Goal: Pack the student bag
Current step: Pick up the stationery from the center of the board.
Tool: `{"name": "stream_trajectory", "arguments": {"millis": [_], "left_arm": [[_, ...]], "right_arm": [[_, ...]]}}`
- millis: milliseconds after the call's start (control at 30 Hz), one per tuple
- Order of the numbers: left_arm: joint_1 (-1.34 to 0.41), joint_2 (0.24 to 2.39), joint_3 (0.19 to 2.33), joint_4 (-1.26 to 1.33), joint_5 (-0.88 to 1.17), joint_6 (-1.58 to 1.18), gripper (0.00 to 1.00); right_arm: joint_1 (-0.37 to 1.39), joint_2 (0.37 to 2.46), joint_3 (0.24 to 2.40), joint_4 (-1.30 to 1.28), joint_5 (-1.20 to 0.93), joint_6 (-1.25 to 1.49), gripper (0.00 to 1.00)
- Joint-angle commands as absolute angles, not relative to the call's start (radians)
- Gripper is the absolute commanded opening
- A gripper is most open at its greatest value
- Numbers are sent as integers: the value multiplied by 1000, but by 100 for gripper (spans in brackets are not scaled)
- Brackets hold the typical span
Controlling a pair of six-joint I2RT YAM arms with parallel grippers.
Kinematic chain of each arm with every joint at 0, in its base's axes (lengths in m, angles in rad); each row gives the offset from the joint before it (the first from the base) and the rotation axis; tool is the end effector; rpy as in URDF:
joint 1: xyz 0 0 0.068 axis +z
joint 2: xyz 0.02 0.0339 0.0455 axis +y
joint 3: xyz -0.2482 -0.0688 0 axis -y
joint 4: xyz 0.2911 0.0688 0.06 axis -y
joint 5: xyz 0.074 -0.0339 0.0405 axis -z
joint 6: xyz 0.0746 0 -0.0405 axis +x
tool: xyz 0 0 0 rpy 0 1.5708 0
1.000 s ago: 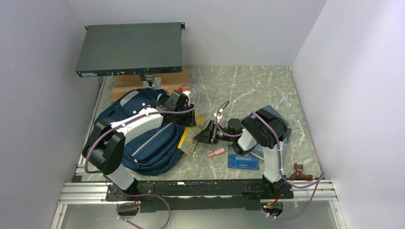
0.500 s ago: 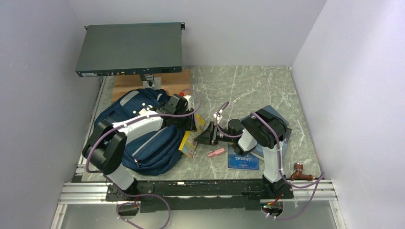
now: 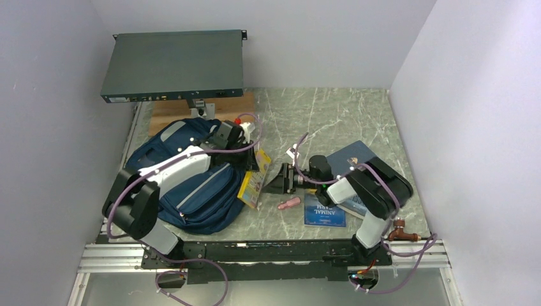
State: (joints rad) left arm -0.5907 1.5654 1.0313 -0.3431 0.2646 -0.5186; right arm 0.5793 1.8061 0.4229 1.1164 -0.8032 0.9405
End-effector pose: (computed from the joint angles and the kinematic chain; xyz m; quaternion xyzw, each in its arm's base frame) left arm 0.3156 -0.2351 0.1529 0.0784 0.9300 -0.2829 0.2211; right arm 0.2321 0.2160 0.0469 -0.1019 0.7623 0.6100 0.1908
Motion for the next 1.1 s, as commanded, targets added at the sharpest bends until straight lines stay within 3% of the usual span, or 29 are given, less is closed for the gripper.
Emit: {"name": "stream_trajectory", "arguments": {"millis": [0,233,600,733,933,1067], "left_arm": [[-546,1424,1093,-338,394,-516,21],[-481,1254,1058,-207,656,-652,24],[-468,1179,909,313,898,-1025,29],[-468,1179,882,387,908,-1077,30],[-468,1169,879,381,916,-1078,32],[-467,1165,886,315,913,-1035,34]], "right_arm": [[572,1594,437,837,-818,801,76],[573,1332,459,792,-826,947,76],[589,1197,424,1221,-767,1319,65],[612,1201,421,1285,-755,1366,56],[630,1210,405,1332,-732,1389,35],[632,1210,398,1332,-709,1395,27]]}}
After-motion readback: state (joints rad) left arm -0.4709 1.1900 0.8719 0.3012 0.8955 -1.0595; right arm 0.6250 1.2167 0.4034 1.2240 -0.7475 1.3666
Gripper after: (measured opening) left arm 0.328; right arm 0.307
